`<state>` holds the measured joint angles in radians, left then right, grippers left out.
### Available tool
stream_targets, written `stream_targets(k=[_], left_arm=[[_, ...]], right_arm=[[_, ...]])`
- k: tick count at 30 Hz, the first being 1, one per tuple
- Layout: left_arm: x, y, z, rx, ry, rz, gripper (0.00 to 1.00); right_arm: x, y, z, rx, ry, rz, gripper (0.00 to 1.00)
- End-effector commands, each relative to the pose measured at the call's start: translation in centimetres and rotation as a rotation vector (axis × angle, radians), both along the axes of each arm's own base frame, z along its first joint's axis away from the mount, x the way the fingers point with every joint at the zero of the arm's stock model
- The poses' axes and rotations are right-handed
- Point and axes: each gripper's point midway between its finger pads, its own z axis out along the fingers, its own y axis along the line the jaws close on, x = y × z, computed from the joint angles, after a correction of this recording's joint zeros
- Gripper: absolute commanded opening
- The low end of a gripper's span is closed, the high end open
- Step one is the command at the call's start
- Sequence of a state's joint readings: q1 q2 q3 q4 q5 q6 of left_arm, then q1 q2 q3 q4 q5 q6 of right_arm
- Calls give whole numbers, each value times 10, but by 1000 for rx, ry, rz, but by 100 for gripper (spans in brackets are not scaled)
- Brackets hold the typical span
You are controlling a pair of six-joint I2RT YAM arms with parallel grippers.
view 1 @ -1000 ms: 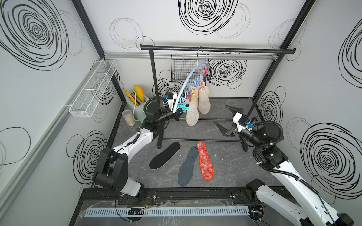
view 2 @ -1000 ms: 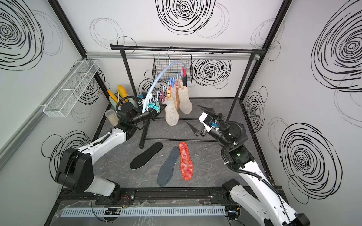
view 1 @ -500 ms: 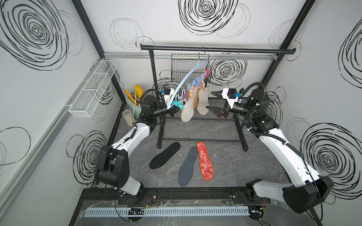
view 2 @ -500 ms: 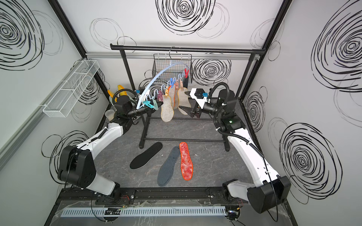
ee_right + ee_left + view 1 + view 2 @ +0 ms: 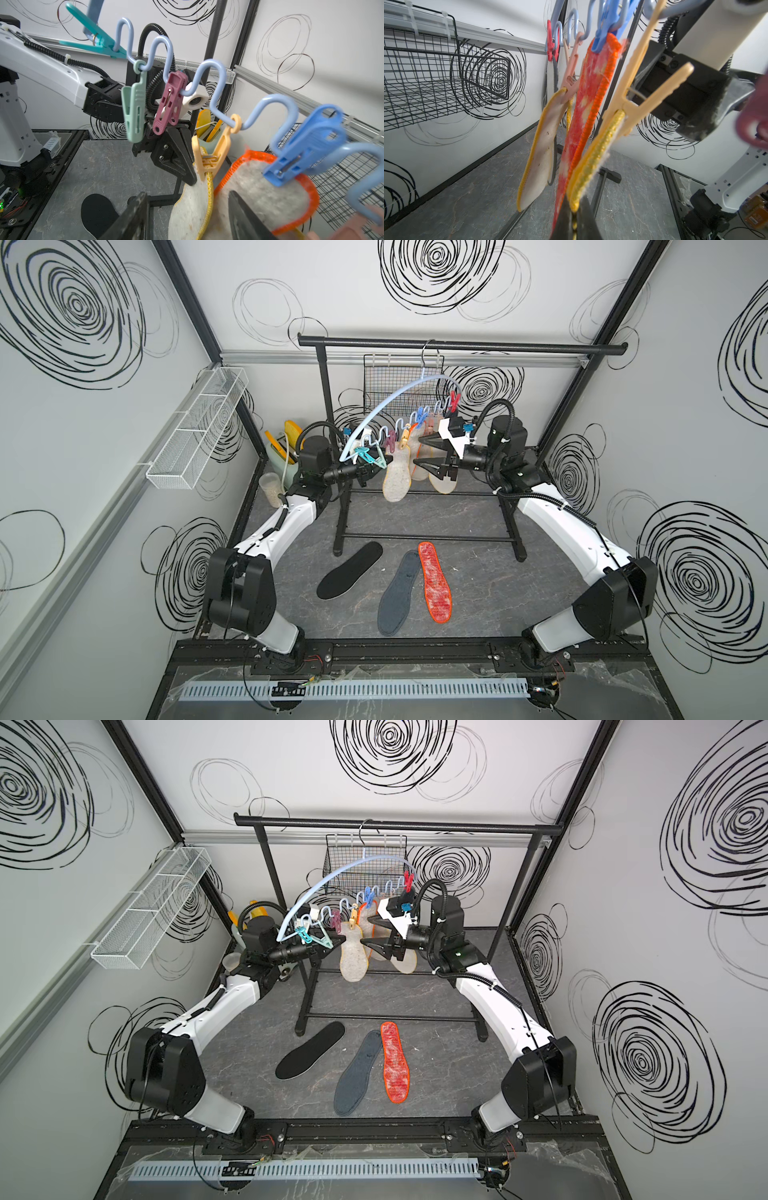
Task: Take the shoe insoles off the hanger
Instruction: Open the clamp at the hanger.
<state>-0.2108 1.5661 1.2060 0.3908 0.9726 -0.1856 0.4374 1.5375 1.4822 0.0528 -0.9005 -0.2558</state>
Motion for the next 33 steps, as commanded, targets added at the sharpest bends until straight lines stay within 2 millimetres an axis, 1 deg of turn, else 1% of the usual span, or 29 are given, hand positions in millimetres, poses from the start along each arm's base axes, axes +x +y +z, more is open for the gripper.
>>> stream_targets(k=[1, 4, 6, 10, 14, 16, 20, 26, 28, 32, 33], left_arm=[[-1, 2, 17, -3, -79, -25, 0], [-2, 2, 19, -4, -81, -26, 0], [-1, 3, 18, -2, -74, -18, 0], [0, 4, 15, -2, -64, -21, 0], [-3, 3, 18, -8, -73, -33, 0], [-3, 4, 18, -7, -74, -34, 0], [-3, 4, 18, -8, -72, -36, 0], [-2, 4, 16, -8, -68, -40, 0], [-2, 4, 16, -8, -67, -39, 0], [-3, 4, 17, -8, -68, -40, 0], [-3, 4, 17, -8, -68, -40, 0]], right_arm=[[-5, 12, 20, 22, -55, 21, 62], [0, 16, 25, 35, -70, 7, 61], [9, 16, 28, 50, -67, -43, 62], [17, 16, 31, 58, -70, -74, 61], [27, 19, 33, 62, -39, -91, 61], [29, 21, 34, 64, -37, -80, 61], [25, 25, 35, 63, -42, -33, 61], [17, 29, 36, 67, -32, 34, 53], [16, 30, 36, 67, -28, 45, 45], [14, 31, 35, 67, -25, 54, 42], [13, 31, 36, 67, -27, 55, 39]])
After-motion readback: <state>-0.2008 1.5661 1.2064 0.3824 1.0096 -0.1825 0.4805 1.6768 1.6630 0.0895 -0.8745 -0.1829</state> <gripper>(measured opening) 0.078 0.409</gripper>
